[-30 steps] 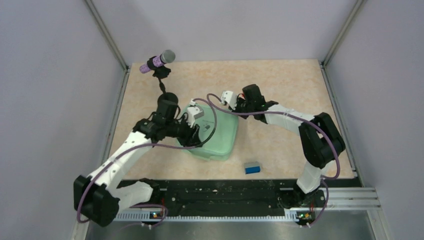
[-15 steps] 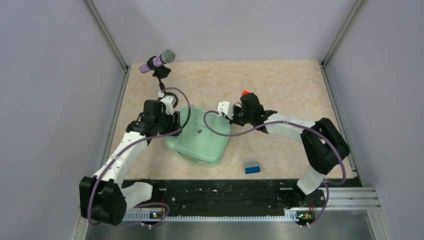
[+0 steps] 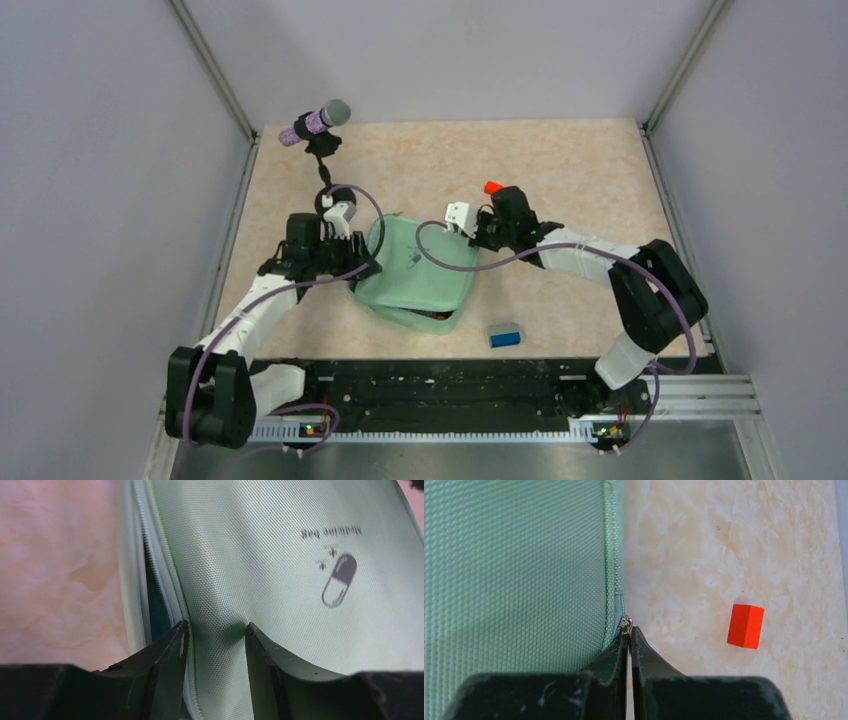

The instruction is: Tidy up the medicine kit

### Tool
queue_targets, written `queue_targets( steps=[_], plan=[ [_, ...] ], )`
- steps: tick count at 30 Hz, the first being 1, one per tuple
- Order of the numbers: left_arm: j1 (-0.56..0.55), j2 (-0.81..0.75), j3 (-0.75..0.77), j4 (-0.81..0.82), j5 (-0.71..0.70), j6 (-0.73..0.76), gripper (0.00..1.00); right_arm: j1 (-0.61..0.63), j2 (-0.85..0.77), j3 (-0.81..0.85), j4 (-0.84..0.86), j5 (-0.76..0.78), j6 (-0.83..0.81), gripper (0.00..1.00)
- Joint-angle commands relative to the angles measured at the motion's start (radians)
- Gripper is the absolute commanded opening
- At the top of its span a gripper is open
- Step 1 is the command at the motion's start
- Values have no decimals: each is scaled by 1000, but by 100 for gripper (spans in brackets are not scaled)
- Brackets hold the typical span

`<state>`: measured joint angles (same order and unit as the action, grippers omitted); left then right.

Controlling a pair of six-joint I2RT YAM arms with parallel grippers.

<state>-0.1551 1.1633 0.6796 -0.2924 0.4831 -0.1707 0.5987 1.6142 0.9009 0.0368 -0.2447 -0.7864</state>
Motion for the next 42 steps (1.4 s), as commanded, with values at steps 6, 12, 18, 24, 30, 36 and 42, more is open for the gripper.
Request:
queue_targets(
  steps=[6, 12, 18, 24, 30, 36, 42],
  plan=[
    [-72, -246, -120, -7, 199, -30, 50, -39, 150, 178, 62, -58, -2, 0],
    [-70, -345, 75, -165, -128, 16, 56, -38, 158, 175, 74, -64, -16, 0],
    [-48, -244, 12, -101, -352, -82, 65, -38, 101, 133, 87, -116, -29, 0],
    [9, -115, -65, 20, -135, -239, 65, -22, 58, 79, 111, -144, -30, 0],
    [6, -144, -169, 179, 171, -315, 48, 1, 50, 45, 159, -158, -25, 0],
    [-69, -318, -285, 217, 265, -335, 48, 38, 86, 66, 211, -178, -15, 0],
    [-90, -339, -1, -194, 193, -113, 57, 54, 102, 66, 246, -252, -28, 0]
  ],
)
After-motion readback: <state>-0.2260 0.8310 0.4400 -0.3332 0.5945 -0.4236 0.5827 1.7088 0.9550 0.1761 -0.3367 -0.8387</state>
